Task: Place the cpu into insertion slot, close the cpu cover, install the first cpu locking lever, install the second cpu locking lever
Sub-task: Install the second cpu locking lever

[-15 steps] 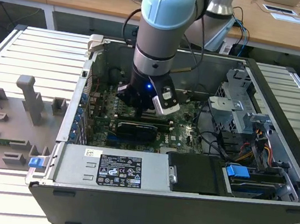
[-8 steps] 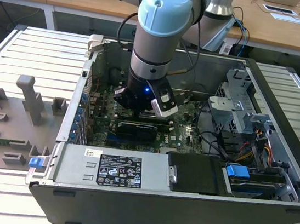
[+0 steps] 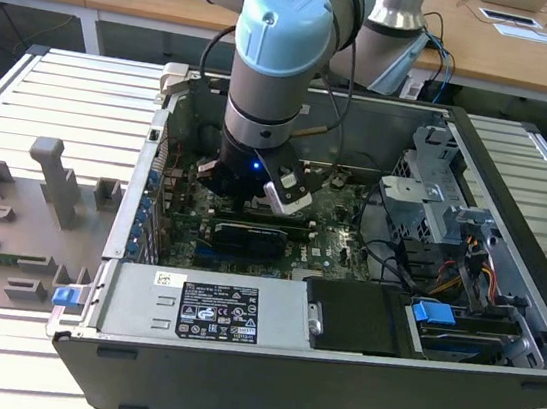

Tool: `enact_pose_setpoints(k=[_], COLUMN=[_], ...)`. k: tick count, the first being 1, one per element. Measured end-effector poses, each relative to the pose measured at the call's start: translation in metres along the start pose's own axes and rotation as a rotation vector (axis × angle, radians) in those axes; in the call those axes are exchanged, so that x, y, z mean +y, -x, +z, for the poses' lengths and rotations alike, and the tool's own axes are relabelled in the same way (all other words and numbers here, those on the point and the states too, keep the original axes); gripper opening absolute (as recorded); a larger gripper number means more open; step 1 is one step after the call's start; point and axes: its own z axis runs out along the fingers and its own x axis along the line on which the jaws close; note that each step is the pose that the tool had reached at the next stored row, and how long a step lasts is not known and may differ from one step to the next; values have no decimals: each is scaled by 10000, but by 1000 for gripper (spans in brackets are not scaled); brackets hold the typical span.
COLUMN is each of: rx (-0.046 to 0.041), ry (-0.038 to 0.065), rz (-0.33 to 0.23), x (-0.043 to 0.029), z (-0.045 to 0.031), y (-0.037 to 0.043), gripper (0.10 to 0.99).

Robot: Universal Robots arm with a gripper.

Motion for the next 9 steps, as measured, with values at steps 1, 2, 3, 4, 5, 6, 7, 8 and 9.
enact_pose_setpoints(k=[1, 2, 3, 4, 5, 6, 7, 8, 9], rx=[2, 5, 1, -8, -14, -19, -23, -24, -22], ry=[11, 27, 66, 108, 123, 124, 123, 125, 123], rz=[-18, -32, -44, -52, -58, -61, -63, -72, -73], x=[0, -2, -5, -20, -31, -35, -34, -21, -10], z=[7, 13, 13, 11, 9, 7, -4, -65, -116], y=[1, -1, -1, -3, -6, -7, -8, -8, -7], gripper=[102, 102, 102, 102, 102, 102, 102, 102, 102])
